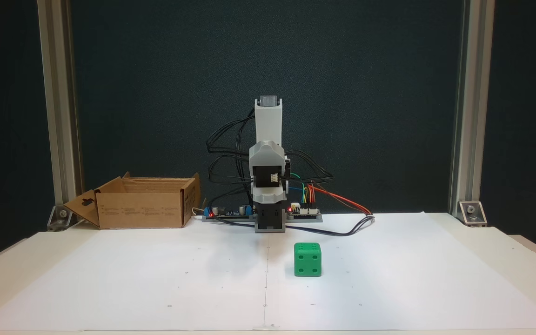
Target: Grasp a green dice and put it in the bin.
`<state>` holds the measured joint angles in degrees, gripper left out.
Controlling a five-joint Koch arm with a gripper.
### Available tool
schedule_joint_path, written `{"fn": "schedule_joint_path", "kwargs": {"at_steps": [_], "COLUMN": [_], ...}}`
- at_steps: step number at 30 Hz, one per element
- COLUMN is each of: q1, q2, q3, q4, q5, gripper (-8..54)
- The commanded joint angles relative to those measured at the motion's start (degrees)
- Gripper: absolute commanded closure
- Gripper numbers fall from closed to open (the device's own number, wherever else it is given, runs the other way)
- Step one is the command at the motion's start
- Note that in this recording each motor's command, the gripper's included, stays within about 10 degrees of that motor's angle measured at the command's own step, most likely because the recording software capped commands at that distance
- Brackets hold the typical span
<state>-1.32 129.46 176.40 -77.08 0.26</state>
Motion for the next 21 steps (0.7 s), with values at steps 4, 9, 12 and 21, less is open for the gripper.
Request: {"fn": "schedule_joint_path", "kwargs": {"at_steps": [4,9,12,21], "q1": [0.1,0.1,0.1,0.4], "q2": [6.1,6.1,6.1,6.2], "q3": [2.8,2.8,2.8,2.8], "q4": [-0.5,-0.5,-0.4,-0.4], "q5": [-0.9,-0.9,-0.9,-1.2], "gripper": [1.0,1.0,1.3,1.4]}}
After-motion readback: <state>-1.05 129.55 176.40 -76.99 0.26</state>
